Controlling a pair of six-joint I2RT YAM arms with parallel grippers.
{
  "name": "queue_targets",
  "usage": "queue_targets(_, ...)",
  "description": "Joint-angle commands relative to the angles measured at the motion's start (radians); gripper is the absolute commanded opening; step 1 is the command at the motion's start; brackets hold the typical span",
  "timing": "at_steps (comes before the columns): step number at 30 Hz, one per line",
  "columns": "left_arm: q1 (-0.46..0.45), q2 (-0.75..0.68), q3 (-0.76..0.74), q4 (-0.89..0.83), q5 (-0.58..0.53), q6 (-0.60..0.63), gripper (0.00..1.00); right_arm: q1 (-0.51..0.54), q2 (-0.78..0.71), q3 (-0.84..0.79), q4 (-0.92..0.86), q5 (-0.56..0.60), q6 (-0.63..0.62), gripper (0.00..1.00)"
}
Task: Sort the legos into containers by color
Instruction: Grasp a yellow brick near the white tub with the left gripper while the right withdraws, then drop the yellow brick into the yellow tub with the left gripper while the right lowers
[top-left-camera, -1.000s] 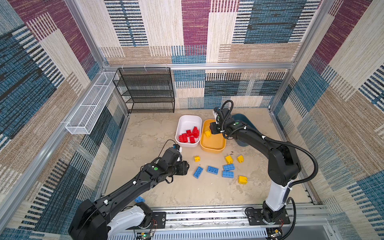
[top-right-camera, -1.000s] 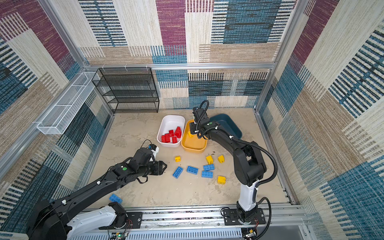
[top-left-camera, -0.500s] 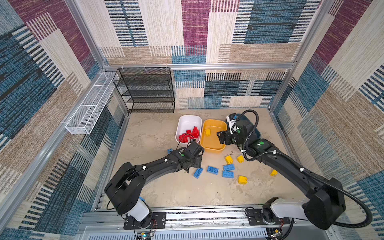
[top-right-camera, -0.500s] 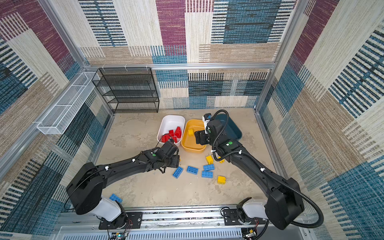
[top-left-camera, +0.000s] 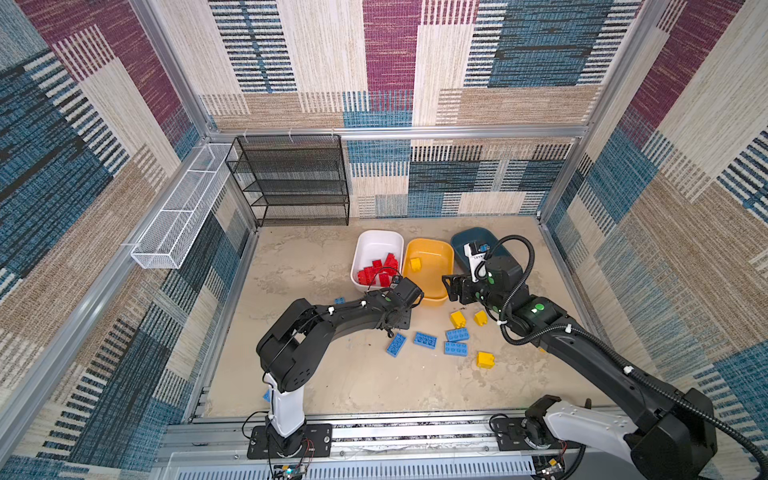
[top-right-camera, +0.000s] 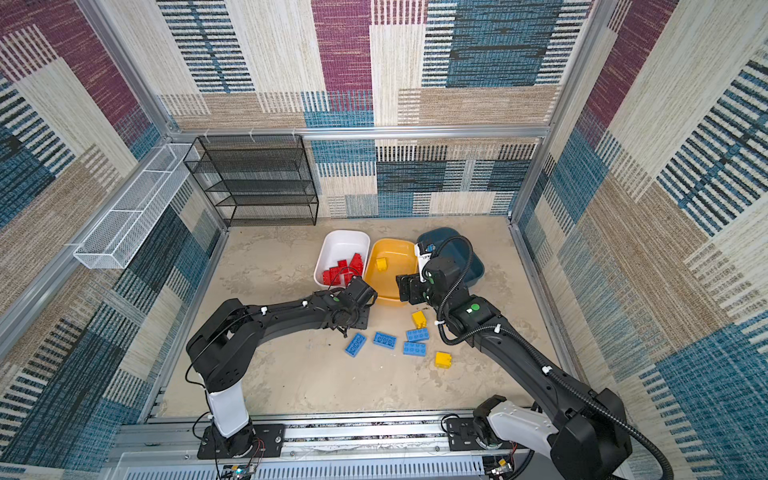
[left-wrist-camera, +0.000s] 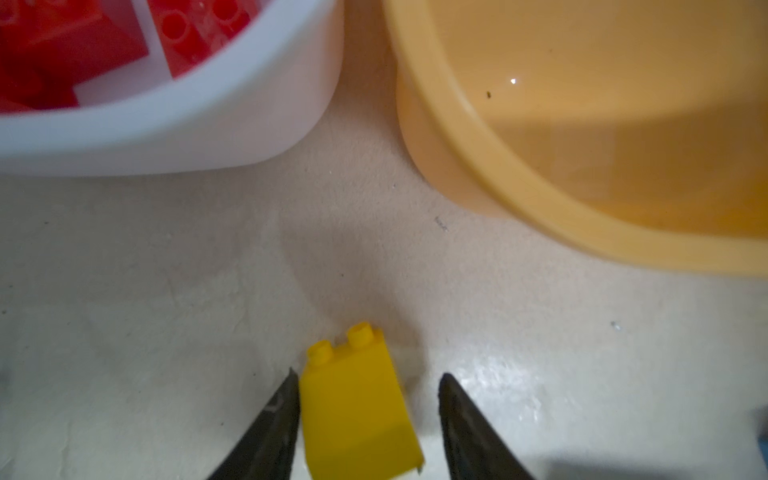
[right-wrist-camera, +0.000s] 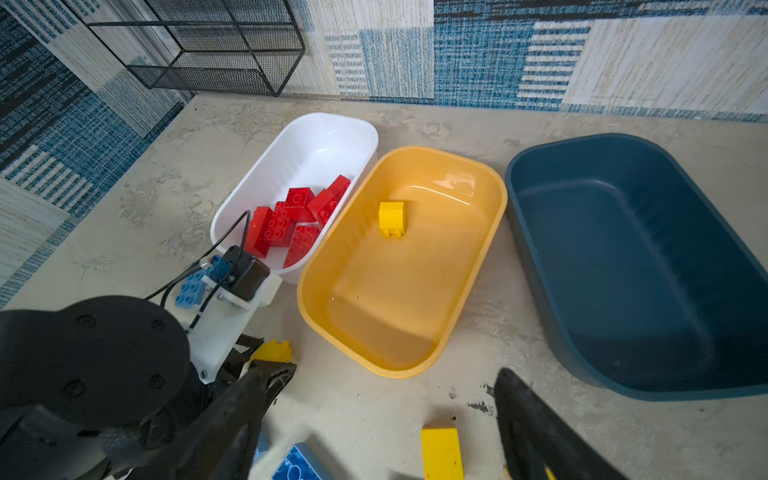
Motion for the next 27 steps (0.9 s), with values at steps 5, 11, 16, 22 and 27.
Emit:
queue_targets(5, -0.001, -0.004, -0.007, -0.024, -0.012, 0.012, 0.36, 0.052, -0.026, -0.008, 0.002, 0.019, 0.015, 0.86)
queue_targets(11, -0.001, -0.092, -0.001, -0.049, -0.006, 0.058, 0.27, 0.065, -0.035, -0.021, 0.007, 0.008, 0.022, 0.86)
queue_targets(16, 0.001, -0.167, 0.073, -0.090, 0.012, 0.134, 0.26, 0.065, -0.095, -0.069, -0.001, -0.035, 0.038, 0.86)
queue_targets(22, 0.010, -0.110, 0.249, -0.124, 0.061, 0.210, 0.26, 0.065, -0.178, -0.144, -0.045, -0.076, 0.084, 0.87)
queue_targets(27, 0.031, 0.025, 0.419, -0.152, 0.117, 0.227, 0.26, 0.066, -0.232, -0.218, -0.055, -0.112, 0.135, 0.87)
